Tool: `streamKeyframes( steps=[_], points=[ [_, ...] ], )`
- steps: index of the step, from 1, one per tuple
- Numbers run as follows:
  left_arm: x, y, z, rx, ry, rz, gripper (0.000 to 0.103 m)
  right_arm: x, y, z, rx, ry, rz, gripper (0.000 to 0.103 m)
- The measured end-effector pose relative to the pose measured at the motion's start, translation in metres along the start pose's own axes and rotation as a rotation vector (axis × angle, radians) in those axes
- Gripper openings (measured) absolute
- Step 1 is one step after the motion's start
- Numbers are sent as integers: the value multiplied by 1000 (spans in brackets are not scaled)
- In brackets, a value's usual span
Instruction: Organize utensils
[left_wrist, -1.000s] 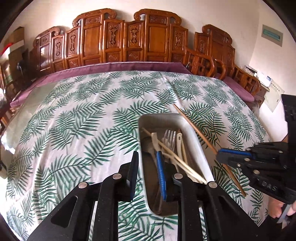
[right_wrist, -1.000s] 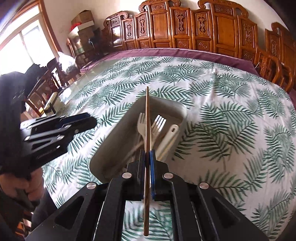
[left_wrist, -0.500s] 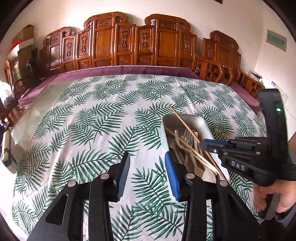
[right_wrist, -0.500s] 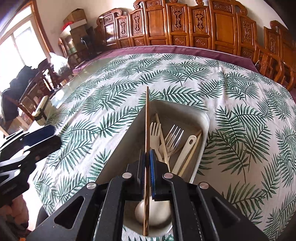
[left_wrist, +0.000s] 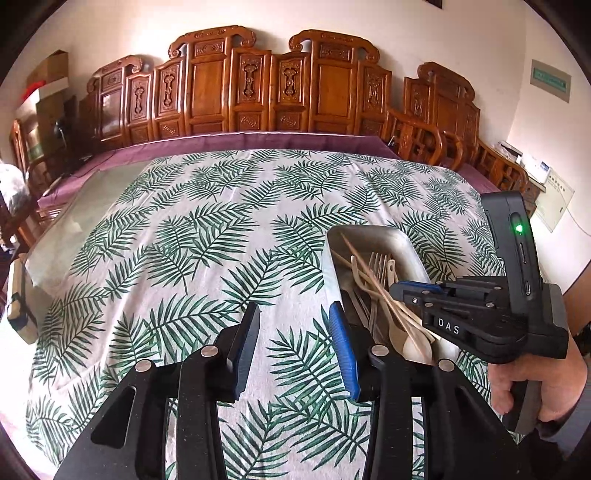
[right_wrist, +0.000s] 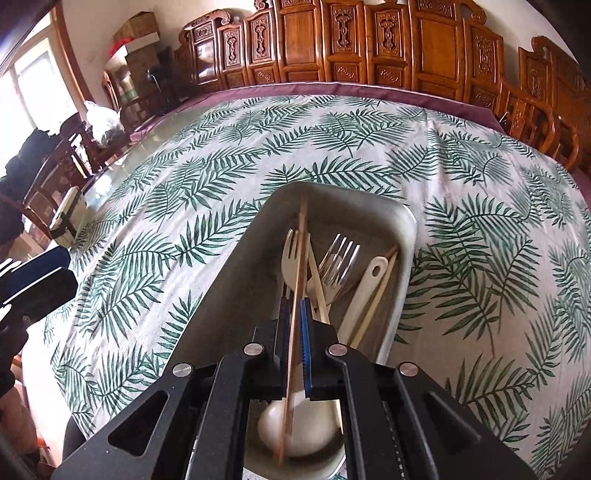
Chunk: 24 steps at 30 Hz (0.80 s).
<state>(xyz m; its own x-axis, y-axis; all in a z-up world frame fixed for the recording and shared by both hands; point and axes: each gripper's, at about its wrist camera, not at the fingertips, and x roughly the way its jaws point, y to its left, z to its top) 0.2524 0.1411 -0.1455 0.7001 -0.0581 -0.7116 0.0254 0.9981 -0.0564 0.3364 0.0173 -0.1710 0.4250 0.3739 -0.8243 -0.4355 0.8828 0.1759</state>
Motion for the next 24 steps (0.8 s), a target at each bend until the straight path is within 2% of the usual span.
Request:
streamKeyframes(
  steps=[6, 12, 15, 17, 18, 20, 21, 23, 24],
  points=[
    [-6, -11, 0, 11, -7, -1, 40, -21, -6, -8, -5, -24, 12, 7],
    [-22, -31, -3, 25, -30, -1, 53, -59, -16, -25, -2, -67, -5, 7],
    [-32, -44, -6, 38, -48, -6, 65, -81, -21, -36, -3, -91, -14, 7],
    [-38, -52, -7, 44, -55, -9, 80, -96, -25, -44, 2, -106, -21, 8],
    [-42, -56, -8, 49, -60, -7, 83, -102, -27, -47, 3, -111, -25, 12],
    [-47, -64, -10, 55, -63, 0, 92, -116, -31, -55, 8, -130, -44, 36],
    [-49, -67, -11, 55, -61, 6, 93, -121, -32, -57, 10, -138, -52, 42],
    [-53, -72, -14, 55, -59, 12, 95, -137, -36, -67, 17, -166, -77, 64],
    [-54, -76, -16, 55, -54, 14, 95, -144, -39, -71, 24, -181, -100, 69]
  ],
)
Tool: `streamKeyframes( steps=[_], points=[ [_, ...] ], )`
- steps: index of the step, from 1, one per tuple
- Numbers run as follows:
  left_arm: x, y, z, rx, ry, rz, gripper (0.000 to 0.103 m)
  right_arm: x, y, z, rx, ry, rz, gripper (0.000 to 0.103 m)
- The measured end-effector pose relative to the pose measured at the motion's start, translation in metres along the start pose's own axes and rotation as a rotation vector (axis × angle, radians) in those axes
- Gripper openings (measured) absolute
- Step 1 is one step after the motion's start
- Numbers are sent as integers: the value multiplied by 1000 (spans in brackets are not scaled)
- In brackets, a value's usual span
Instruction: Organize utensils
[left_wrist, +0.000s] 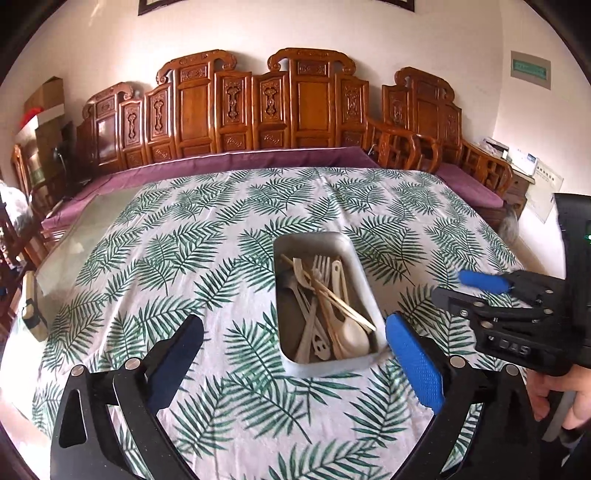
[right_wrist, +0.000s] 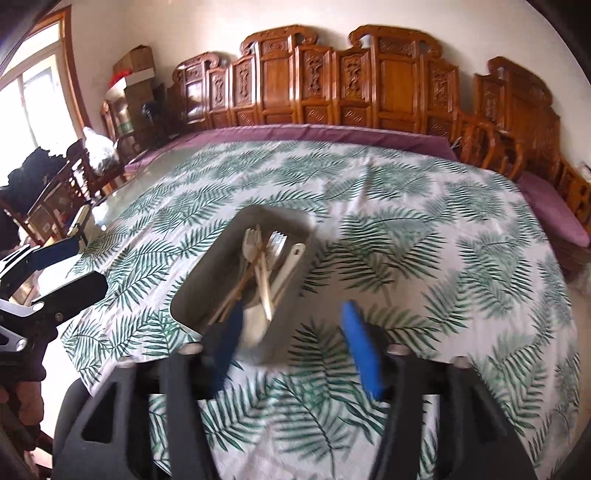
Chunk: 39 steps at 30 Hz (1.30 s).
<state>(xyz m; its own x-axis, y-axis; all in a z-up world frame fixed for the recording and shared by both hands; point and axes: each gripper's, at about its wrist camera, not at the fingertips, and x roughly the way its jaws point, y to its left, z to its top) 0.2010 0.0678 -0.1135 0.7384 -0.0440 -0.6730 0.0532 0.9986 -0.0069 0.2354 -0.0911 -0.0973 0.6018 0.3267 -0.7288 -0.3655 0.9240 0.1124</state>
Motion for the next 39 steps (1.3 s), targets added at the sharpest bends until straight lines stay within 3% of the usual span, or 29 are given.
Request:
streamKeyframes(
  steps=[5, 7, 18, 39],
  points=[
    [-11, -16, -10, -12, 14, 29, 95, -32, -15, -17, 24, -42, -53, 96],
    [-15, -22, -13, -13, 10, 23, 95, -46, -20, -25, 28, -55, -71, 100],
    [-65, -62, -15, 21, -68, -7, 95, -111, -34, -47, 75, -123, -108, 100],
    [-187, -82, 11, 3, -271, 2, 95, -254, -12, -38, 41, -413, -167, 100]
  ],
)
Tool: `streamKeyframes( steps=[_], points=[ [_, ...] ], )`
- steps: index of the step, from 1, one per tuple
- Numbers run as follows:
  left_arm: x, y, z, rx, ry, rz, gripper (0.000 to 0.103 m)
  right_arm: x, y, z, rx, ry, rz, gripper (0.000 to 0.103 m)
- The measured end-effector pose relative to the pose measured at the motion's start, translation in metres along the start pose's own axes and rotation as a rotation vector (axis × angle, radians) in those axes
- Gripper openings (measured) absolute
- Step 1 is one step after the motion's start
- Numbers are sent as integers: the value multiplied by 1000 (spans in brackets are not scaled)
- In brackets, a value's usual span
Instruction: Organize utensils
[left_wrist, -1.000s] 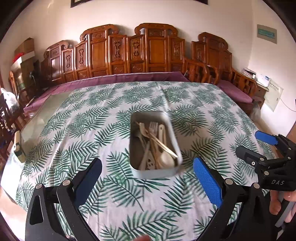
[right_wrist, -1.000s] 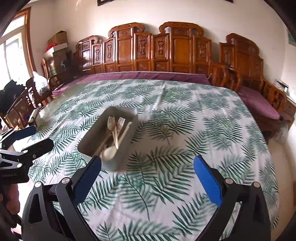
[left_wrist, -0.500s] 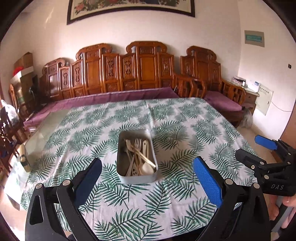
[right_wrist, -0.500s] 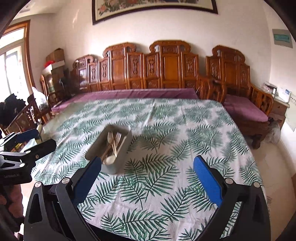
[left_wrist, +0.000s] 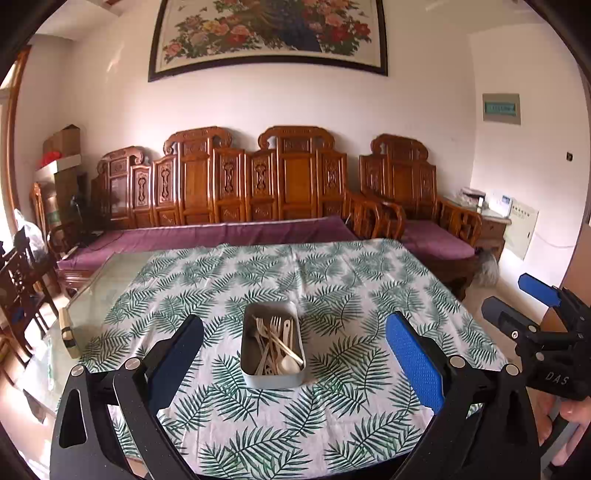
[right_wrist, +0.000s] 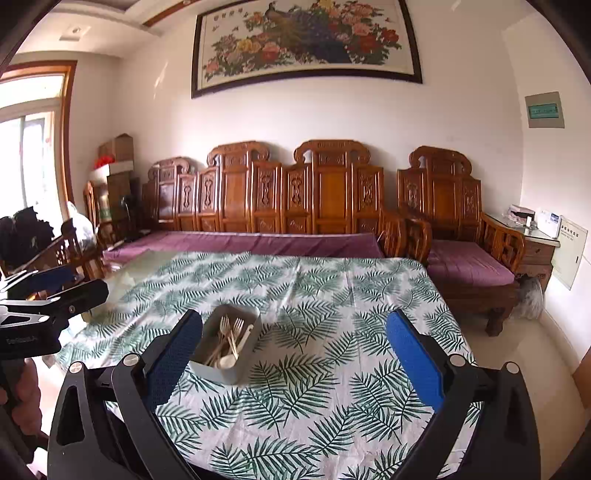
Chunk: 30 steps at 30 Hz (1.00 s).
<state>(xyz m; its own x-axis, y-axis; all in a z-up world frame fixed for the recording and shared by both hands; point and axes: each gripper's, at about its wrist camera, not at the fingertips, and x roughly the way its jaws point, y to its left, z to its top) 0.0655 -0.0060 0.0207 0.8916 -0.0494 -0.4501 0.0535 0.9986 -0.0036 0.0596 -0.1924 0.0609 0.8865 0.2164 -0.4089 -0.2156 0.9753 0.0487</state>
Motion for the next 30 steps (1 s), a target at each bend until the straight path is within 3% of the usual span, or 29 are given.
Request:
streamKeyframes(
  steps=[8, 30],
  points=[
    [-14, 6, 0, -13, -29, 3, 95, -19, -3, 4, 24, -33, -3, 100],
    [-11, 6, -8, -13, -25, 5, 95, -18, -1, 2, 27, -28, -8, 100]
  ],
)
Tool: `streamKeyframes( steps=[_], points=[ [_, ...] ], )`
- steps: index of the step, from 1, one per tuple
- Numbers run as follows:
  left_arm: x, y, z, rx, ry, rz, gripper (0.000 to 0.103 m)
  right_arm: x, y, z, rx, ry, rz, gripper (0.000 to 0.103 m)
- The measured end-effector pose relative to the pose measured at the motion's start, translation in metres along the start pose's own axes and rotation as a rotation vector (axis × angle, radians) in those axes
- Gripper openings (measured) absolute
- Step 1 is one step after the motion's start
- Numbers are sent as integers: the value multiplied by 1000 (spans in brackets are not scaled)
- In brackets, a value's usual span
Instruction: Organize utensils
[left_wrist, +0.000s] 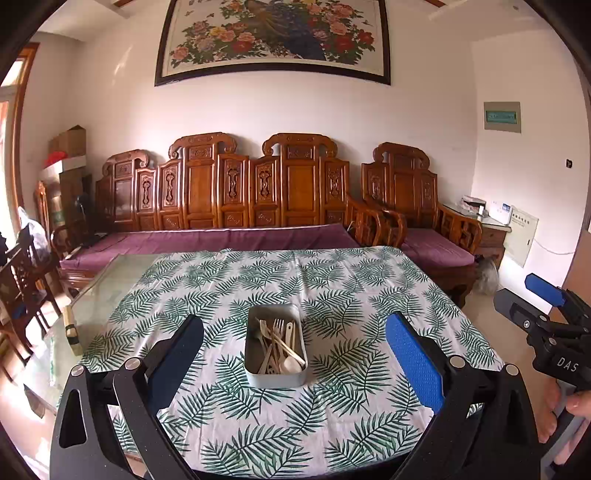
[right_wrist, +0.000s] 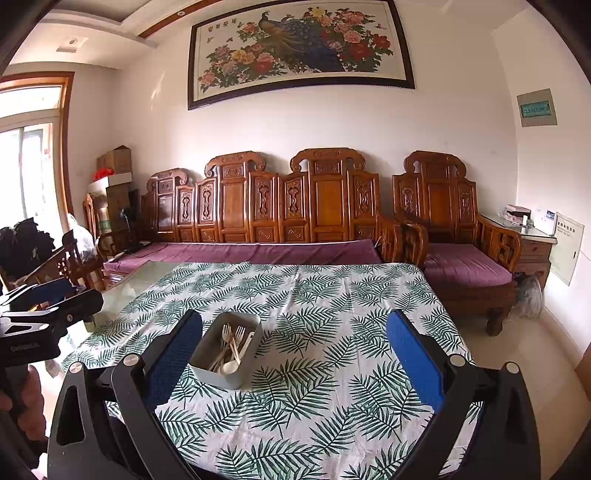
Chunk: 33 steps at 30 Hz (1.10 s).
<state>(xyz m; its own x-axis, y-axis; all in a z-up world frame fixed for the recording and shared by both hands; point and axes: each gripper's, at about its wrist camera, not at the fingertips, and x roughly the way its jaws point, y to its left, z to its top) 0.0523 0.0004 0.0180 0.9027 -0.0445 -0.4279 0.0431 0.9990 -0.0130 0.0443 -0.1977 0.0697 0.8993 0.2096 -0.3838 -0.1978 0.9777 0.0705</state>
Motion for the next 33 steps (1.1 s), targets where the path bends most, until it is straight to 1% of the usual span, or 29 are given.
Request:
streamKeyframes(
  steps=[33],
  points=[
    [-3, -3, -5, -4, -5, 0, 95, 3, 2, -3, 5, 6, 0, 100]
  ],
)
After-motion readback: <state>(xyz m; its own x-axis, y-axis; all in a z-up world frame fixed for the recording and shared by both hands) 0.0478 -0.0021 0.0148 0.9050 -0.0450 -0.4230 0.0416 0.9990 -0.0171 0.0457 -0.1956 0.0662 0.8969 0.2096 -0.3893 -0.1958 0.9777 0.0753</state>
